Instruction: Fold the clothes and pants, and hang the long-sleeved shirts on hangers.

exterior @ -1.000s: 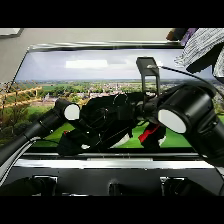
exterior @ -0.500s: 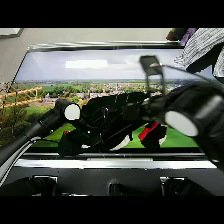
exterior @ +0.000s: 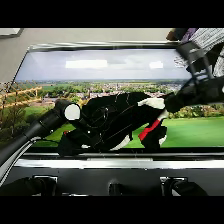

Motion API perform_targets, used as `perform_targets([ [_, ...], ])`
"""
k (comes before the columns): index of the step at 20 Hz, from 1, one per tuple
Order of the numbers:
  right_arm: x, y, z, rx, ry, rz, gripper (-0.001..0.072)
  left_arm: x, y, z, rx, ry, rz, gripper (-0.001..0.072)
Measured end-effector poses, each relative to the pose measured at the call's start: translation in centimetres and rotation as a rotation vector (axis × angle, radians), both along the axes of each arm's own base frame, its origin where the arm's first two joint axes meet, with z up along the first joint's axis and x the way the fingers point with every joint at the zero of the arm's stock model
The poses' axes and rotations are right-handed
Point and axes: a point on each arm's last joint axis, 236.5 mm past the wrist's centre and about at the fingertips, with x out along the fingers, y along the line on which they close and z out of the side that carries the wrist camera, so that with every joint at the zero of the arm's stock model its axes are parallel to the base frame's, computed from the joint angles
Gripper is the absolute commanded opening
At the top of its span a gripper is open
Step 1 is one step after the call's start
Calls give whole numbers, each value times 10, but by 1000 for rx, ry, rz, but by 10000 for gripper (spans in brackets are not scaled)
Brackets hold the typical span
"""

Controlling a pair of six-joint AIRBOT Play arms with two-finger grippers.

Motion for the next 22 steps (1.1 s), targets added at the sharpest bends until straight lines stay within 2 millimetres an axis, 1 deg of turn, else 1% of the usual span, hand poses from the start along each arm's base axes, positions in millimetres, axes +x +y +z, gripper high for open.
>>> perform_targets([
  [2, 12, 17, -10, -58, -17, 256, 505, 1, 1, -1, 4, -3, -1, 27],
  [3, 17, 28, -15, -68, -25, 375, 505, 1, 1, -1, 6, -4, -1, 27],
  [5, 21, 47, -28, -78, -22, 569, 505, 2, 3, -2, 12, -9, -3, 28],
  [8, 24, 67, -46, -60, -7, 752, 502, 3, 5, -3, 22, -16, -5, 28],
  [9, 24, 72, -50, -50, -2, 792, 488, 3, 5, -3, 24, -16, -6, 28],
  [12, 27, 85, -65, -22, 14, 887, 482, 4, 6, -3, 28, -20, -6, 28],
  [13, 27, 89, -69, -11, 21, 907, 444, 4, 6, -3, 28, -20, -7, 28],
  [14, 28, 92, -74, 0, 31, 922, 309, 4, 6, -3, 29, -21, -7, 28],
  [16, 29, 95, -83, 5, 44, 960, 72, 3, 8, -4, 34, -20, -9, 28],
  [17, 26, 94, -86, 6, 64, 980, 39, 4, 9, -4, 40, -21, -13, 29],
  [18, 27, 95, -88, 8, 63, 987, 38, 4, 9, -5, 40, -22, -13, 42],
  [19, 26, 95, -89, 11, 69, 994, 38, 4, 9, -5, 40, -20, -12, 91],
  [20, 24, 95, -89, 12, 77, 1001, 37, 4, 8, -4, 36, -21, -10, 189],
  [21, 20, 96, -89, 21, 87, 1009, 36, 7, 4, -3, 17, -30, 4, 348],
  [22, 17, 97, -88, 25, 93, 1017, 35, 8, 5, -3, 24, -28, 16, 486],
])
